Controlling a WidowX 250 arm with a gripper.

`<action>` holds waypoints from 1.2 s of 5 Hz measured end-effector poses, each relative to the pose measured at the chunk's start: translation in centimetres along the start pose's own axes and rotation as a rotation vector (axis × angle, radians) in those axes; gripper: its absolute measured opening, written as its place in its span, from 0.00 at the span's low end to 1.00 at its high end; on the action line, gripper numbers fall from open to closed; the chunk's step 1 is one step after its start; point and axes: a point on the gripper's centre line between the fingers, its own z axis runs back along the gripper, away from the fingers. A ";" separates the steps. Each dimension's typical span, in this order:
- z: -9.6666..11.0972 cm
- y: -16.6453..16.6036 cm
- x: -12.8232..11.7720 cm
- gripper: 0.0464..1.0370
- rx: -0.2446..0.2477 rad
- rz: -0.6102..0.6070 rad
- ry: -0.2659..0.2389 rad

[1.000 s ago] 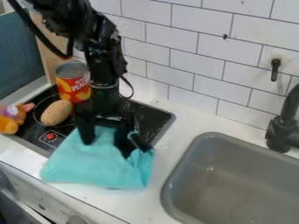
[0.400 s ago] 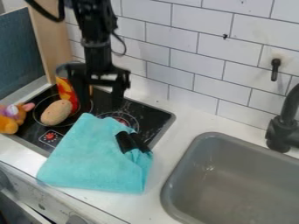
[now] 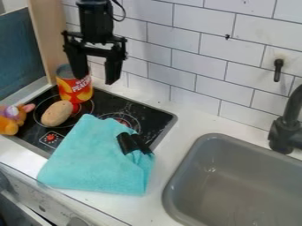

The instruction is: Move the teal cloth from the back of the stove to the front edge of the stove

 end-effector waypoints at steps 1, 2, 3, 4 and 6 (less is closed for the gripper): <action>2.0 1.1 -1.6 0.96 0.075 -0.032 0.007; 2.1 1.1 -1.6 0.96 0.078 -0.041 0.006; 2.2 1.2 -1.6 0.96 0.080 -0.040 0.005; 2.2 1.1 -1.6 0.96 0.080 -0.041 0.004; 2.1 1.1 -1.6 0.96 0.080 -0.041 0.007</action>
